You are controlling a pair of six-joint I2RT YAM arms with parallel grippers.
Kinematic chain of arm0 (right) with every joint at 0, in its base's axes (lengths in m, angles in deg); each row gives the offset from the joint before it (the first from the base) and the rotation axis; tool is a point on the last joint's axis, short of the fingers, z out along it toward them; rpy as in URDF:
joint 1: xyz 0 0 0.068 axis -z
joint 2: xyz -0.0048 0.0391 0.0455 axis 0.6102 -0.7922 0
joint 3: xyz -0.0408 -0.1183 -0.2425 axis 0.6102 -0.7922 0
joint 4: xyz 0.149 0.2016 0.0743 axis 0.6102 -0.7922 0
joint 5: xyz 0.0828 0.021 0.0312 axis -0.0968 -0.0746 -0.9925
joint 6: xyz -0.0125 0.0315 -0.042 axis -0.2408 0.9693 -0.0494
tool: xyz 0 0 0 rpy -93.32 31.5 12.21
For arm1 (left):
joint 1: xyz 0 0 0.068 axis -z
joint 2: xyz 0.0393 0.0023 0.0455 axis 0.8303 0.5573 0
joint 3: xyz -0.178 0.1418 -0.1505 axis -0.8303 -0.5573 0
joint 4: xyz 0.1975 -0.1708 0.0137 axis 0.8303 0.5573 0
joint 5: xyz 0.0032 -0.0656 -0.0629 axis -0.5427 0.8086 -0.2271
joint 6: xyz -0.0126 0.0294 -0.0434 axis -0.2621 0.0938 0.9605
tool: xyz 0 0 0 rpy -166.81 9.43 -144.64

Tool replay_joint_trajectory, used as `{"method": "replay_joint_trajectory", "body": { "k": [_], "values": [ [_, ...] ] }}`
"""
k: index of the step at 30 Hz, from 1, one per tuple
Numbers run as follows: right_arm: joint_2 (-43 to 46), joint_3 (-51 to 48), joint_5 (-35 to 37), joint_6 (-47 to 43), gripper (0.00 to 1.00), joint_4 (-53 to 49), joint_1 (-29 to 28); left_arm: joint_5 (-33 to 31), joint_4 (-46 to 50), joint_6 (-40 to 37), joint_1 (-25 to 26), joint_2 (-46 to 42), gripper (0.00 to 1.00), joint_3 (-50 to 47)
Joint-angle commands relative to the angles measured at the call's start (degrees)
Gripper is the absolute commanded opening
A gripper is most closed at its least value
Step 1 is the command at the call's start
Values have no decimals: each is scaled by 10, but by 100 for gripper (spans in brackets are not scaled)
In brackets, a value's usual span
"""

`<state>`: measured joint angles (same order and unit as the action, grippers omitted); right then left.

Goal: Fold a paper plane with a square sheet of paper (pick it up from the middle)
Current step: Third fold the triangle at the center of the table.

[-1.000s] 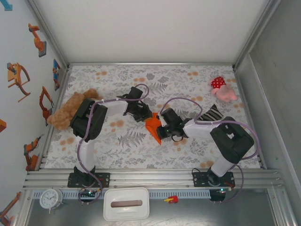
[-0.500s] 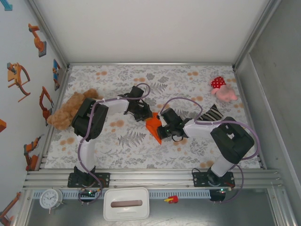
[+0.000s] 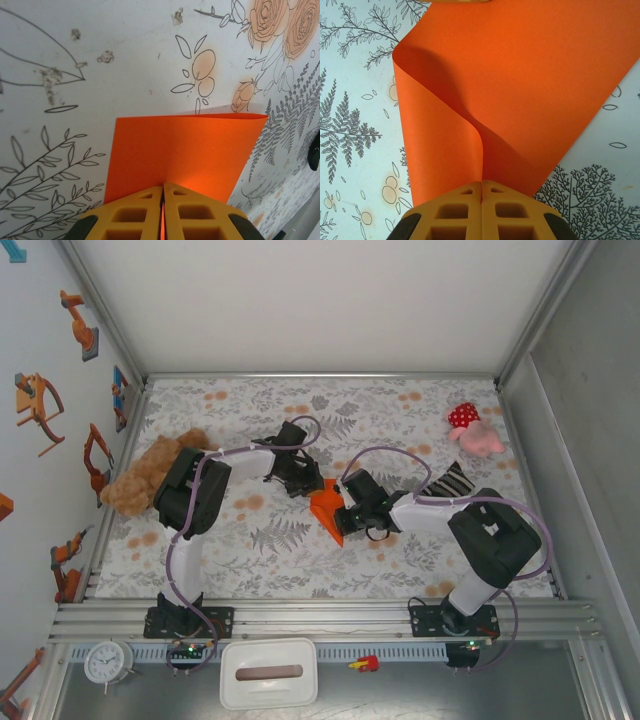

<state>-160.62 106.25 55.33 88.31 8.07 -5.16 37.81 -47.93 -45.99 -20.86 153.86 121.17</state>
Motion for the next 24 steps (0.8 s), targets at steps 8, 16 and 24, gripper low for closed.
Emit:
{"method": "replay_joint_trajectory", "body": {
  "k": [8, 16, 24],
  "values": [
    [-13, 12, 10, 0, 0, -13, 6, -44, 52, -16, 3, 29, 11, -4],
    [-28, 11, 13, 3, 0, -21, 6, -36, 30, 2, -5, -40, 18, 13],
    [-25, 14, 9, 9, 0, -20, 7, -48, -93, 82, -15, -164, 28, -114]
  ]
}}
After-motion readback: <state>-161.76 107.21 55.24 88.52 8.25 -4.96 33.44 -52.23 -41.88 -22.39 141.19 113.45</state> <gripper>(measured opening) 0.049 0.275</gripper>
